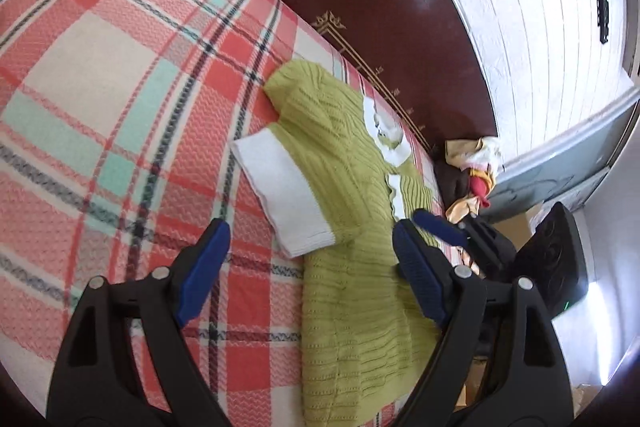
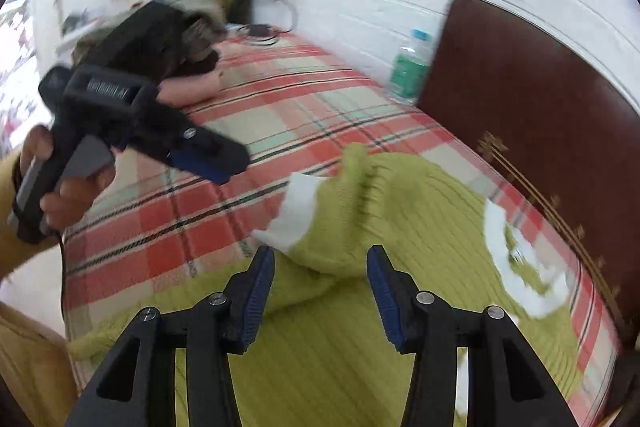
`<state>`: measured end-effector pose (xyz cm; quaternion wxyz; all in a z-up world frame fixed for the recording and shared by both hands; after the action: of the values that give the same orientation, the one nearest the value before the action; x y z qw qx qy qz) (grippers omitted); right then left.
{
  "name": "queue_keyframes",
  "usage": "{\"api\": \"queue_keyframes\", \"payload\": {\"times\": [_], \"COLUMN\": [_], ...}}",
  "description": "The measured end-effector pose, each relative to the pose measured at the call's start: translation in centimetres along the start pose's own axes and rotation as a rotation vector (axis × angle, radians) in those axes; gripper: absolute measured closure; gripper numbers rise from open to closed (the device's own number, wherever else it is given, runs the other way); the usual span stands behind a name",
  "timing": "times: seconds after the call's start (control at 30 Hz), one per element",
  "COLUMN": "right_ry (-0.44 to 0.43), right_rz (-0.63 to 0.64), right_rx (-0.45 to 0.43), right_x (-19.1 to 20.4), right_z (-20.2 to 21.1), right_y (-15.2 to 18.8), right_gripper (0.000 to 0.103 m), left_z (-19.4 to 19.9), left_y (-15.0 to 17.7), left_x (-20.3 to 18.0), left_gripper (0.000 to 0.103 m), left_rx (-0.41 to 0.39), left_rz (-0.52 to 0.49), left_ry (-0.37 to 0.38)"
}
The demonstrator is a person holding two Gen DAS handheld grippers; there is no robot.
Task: Fold clothes
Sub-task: 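Fold the sleeve across the sweater body with the right gripper and release, then grasp the other white sleeve cuff with the right gripper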
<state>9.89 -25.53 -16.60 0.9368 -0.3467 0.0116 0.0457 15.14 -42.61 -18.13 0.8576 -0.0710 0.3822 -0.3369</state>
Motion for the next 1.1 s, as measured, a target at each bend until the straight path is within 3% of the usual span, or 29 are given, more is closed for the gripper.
{"api": "queue_keyframes", "payload": {"times": [0.13, 0.23, 0.27, 0.3, 0.33, 0.5, 0.77, 0.83, 0.93, 1.0, 1.03, 1.07, 1.1], "right_ry": [-0.017, 0.008, 0.001, -0.007, -0.021, -0.153, -0.352, -0.285, -0.322, -0.306, -0.297, -0.291, -0.264], "right_rz": [0.174, 0.224, 0.204, 0.179, 0.118, -0.128, -0.509, -0.458, -0.542, -0.528, -0.501, -0.431, -0.347], "right_rx": [0.136, 0.245, 0.241, 0.238, 0.232, 0.064, -0.202, -0.146, -0.179, -0.161, -0.135, -0.067, 0.012], "right_x": [2.7, 2.7, 2.2, 1.7, 0.8, -3.2, -9.7, -8.8, -10.0, -9.8, -9.3, -8.2, -6.7], "right_z": [-5.1, -8.8, -9.3, -9.7, -9.7, -6.9, -2.2, -3.3, -3.4, -3.4, -3.5, -4.2, -5.1], "right_y": [-1.3, -1.2, -1.4, -1.6, -2.1, -4.5, -8.5, -8.9, -8.3, -8.0, -7.9, -7.8, -7.4], "right_gripper": [0.054, 0.058, 0.06, 0.067, 0.098, 0.098, 0.095, 0.097, 0.098, 0.094, 0.088, 0.069, 0.059], "left_z": [0.8, 1.4, 1.5, 1.6, 1.7, 2.3, 1.7, 0.9, -0.1, -0.5, -0.6, -0.6, -0.6], "left_y": [0.9, 1.6, 1.9, 2.1, 2.3, 2.7, 4.1, 4.5, 4.8, 5.0, 5.1, 5.2, 5.3], "left_x": [1.0, 1.7, 2.0, 2.3, 2.6, 2.7, -1.7, -2.3, -3.0, -3.4, -3.4, -3.4, -3.2], "left_gripper": [0.019, 0.019, 0.019, 0.019, 0.019, 0.019, 0.019, 0.019, 0.019, 0.019, 0.019, 0.019, 0.019], "left_rx": [0.004, 0.008, 0.009, 0.01, 0.012, 0.013, 0.023, 0.051, 0.078, 0.085, 0.091, 0.096, 0.099], "left_rz": [0.008, 0.014, 0.018, 0.022, 0.024, 0.001, -0.215, -0.225, -0.229, -0.232, -0.229, -0.226, -0.219], "left_ry": [-0.01, -0.017, -0.02, -0.025, -0.028, -0.033, -0.046, -0.026, -0.011, 0.001, 0.007, 0.013, 0.015]}}
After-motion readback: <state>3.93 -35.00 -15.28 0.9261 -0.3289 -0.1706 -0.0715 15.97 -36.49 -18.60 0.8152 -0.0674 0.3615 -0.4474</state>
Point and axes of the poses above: each gripper's, at about its wrist camera, not at the fingertips, and z roughly against the way its jaws point, x to its left, y to its underside, the point moved 4 cm from there along -z, roughly the way its jaws point, and after that the axes turned 11 degrees about -y, right-handed, at the moved point
